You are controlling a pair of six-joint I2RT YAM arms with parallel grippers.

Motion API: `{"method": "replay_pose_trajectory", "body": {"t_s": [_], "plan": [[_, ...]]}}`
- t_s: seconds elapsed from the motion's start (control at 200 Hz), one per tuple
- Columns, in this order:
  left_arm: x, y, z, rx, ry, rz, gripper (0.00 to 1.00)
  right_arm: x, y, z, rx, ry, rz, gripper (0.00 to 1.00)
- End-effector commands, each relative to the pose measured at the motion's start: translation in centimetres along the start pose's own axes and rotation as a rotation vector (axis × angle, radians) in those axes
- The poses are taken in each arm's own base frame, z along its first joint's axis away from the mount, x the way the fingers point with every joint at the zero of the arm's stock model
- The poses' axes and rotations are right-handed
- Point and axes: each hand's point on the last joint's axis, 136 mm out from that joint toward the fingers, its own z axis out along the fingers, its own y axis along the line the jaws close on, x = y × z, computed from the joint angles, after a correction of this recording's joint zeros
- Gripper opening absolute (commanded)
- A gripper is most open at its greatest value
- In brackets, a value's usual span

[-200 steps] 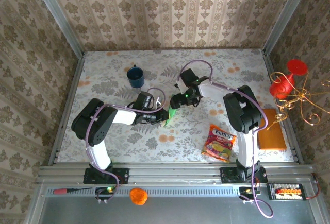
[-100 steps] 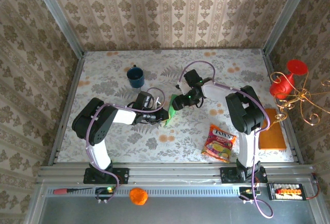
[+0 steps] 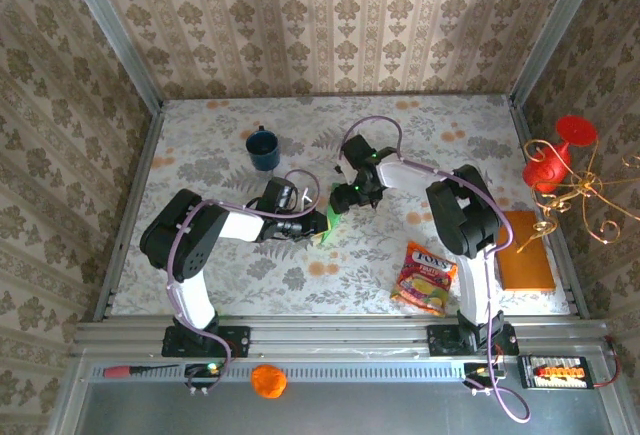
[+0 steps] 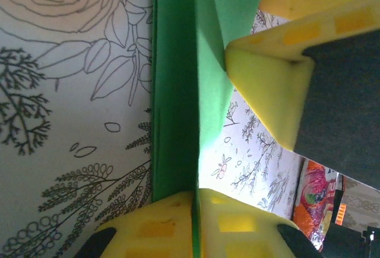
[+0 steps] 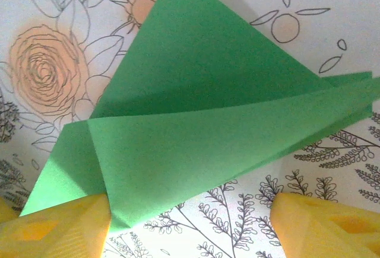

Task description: Fold a paper plane with a square sheet of paper (pick it up from the middle)

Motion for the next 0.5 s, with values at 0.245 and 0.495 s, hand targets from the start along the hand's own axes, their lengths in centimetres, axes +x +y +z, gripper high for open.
{"method": "replay_pose_trajectory", "body": {"t_s": [0.245,0.495], "plan": [[-0.2,-0.1,-1.3,-0.080,-0.027,0.035,0.20,5.6,-3.4,3.5,0.173,0.219,0.102,0.75],[0.0,-0.5,-1.0,-0.101,-0.011,0.069,0.27,5.4,-2.8,3.5,0.138,0.209,0.115,0.74]]}}
